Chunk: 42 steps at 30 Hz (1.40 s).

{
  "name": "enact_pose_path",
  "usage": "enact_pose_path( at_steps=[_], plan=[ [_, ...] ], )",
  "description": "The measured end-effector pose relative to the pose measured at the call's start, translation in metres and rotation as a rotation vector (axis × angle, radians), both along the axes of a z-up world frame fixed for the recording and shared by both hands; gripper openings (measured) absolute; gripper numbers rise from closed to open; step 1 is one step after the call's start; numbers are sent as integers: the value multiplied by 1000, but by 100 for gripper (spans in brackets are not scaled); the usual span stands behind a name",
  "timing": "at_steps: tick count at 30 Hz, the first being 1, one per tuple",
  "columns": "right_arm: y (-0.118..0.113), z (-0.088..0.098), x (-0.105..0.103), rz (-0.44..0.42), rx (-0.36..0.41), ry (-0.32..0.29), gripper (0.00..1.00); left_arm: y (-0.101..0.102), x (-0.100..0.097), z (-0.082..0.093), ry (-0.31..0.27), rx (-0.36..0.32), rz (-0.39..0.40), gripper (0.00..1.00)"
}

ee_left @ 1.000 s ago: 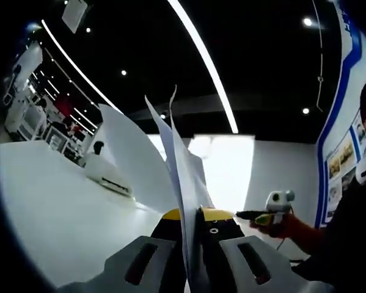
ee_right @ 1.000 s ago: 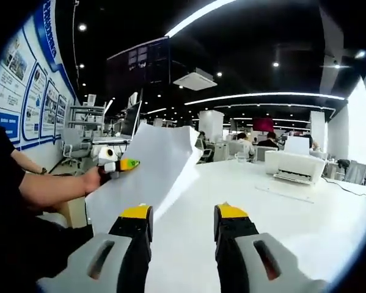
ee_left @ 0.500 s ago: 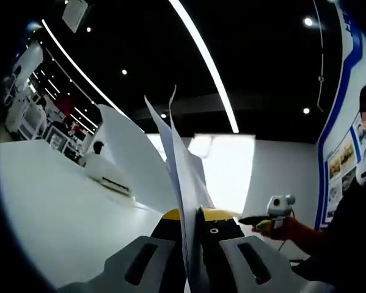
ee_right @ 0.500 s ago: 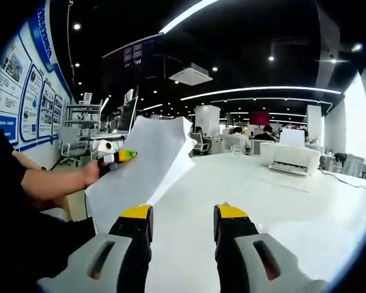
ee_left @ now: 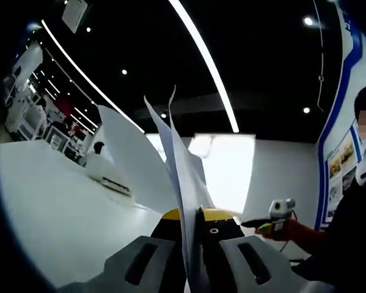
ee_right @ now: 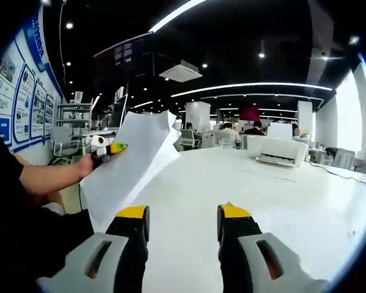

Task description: Organize the stack of printing papers by aligning and flattening the scattered papers on the table

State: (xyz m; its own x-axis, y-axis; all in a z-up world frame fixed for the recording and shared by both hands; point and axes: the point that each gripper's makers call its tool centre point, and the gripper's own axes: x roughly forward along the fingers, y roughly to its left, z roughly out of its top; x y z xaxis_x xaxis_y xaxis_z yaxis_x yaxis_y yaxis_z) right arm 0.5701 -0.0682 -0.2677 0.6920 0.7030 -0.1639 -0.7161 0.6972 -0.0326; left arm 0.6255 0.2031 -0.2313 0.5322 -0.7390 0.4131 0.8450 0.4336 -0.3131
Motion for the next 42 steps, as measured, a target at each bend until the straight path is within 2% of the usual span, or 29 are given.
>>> enact_pose_path(
  at_steps=[8,18,30,42],
  plan=[
    [-23,-9,-11,-42,-18,13,42,0,0,0,0,1,0,7],
    [-53,-19,-13,-113,-5,44,44,0,1,-1,2,11,6,7],
    [-96,-22,-7,-243,-12,51,55,-1,2,-2,4,12,6,7],
    [-121,-23,-7,-313,-9,63,64,-1,1,-2,6,14,8,7]
  ],
)
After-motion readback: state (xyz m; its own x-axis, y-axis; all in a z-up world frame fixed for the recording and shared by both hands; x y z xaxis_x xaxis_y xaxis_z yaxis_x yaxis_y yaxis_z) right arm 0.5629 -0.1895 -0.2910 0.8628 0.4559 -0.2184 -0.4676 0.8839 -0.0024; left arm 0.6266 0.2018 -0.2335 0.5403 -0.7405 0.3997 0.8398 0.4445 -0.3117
